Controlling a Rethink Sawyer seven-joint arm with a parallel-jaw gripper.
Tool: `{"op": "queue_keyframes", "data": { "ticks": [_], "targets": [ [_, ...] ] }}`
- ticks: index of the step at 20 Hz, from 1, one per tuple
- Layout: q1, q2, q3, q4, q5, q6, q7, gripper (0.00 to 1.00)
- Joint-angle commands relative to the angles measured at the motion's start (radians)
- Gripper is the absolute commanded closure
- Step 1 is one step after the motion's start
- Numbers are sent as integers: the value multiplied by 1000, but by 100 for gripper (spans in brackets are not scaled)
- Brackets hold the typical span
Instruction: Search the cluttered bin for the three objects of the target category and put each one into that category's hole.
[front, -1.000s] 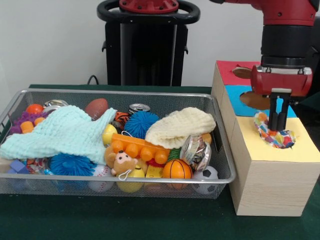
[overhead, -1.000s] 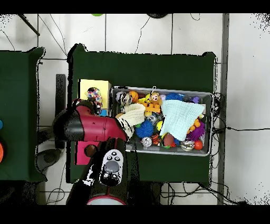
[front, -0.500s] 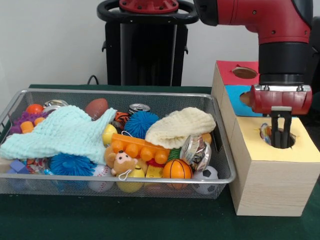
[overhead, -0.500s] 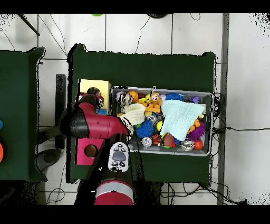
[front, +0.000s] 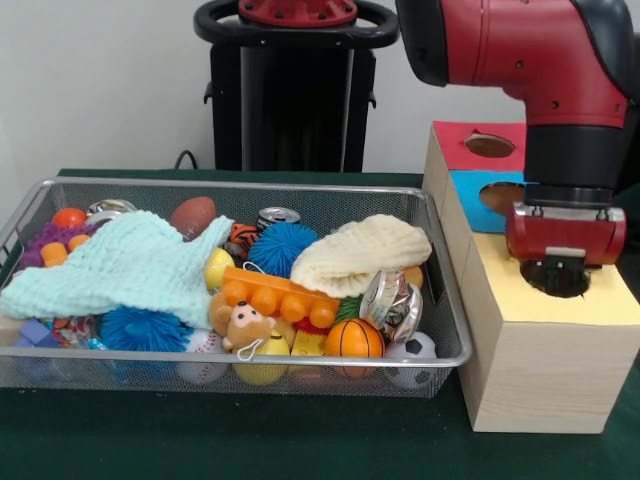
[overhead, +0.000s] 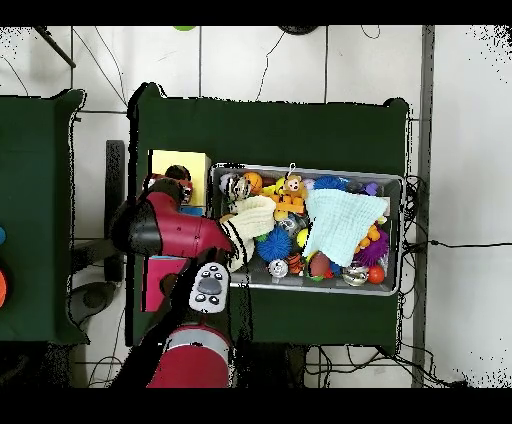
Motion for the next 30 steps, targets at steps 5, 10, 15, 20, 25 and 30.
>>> {"op": "queue_keyframes", "data": {
  "ticks": [5,10,15,20,25,30],
  "targets": [
    [139,191,-196,-154,174,295,219,100],
    [149,176,-225,-169,165,371,212,100],
    [137,84,-217,-133,128,427,185,100],
    [180,-57,-255,-58,107,538,193,100],
    [168,-156,-218,-21,108,608,165,100],
    [130,-208,-166,-17,123,613,137,100]
  ]
}}
